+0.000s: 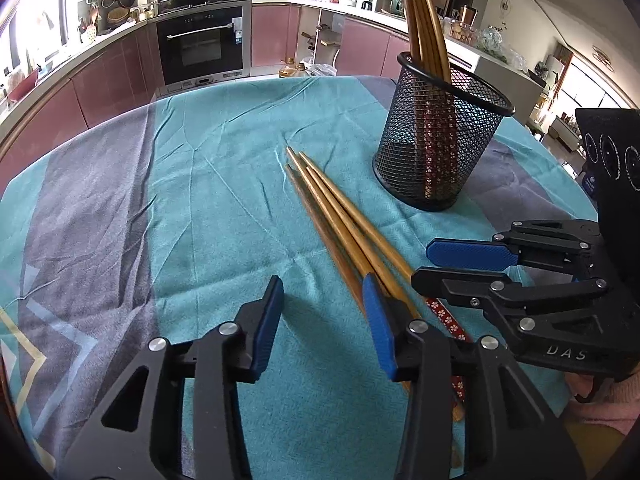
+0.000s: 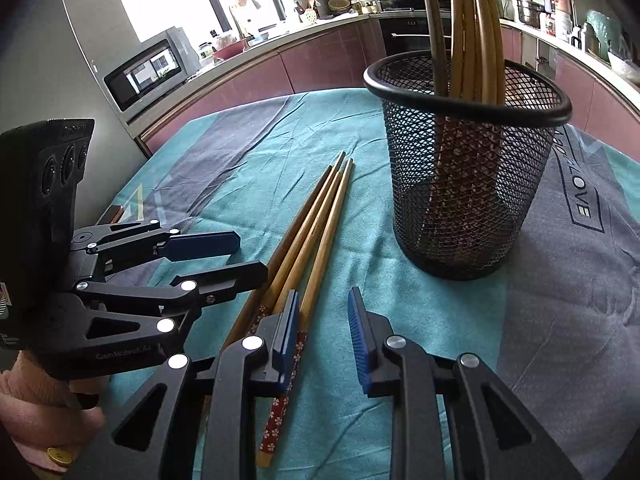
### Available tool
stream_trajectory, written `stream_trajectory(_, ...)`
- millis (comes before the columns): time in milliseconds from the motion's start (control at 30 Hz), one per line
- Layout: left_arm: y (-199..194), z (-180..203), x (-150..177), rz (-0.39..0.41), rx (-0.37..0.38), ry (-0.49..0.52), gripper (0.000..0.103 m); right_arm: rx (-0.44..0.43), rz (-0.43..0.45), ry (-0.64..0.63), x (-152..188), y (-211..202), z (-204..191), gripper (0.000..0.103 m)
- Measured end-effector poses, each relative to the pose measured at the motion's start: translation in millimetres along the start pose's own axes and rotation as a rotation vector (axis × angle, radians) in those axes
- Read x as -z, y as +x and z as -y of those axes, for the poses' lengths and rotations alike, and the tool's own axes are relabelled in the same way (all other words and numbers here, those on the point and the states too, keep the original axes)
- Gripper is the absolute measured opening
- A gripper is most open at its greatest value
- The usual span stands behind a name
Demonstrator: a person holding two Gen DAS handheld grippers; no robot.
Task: Organize utensils
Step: 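Move both open tools back to the chopsticks lying on the cloth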
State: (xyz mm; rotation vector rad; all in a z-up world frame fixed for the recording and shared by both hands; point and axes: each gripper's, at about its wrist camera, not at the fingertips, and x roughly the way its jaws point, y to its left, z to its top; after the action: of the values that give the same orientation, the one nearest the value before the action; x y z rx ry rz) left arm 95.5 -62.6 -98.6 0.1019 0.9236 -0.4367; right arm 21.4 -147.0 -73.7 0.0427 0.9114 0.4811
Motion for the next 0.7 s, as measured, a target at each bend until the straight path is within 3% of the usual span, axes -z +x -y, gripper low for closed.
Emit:
stream_trajectory(300,10,2,-9,-0.014,-0.001,0.001,0.040,0.035,-0.004,-0.020,-11,9,-1,0.022)
stream_trajectory(700,18,2,-16,-0.034,0.014,0.012,0.021,0.054,0.000,-0.022,-25,21,2,0.018)
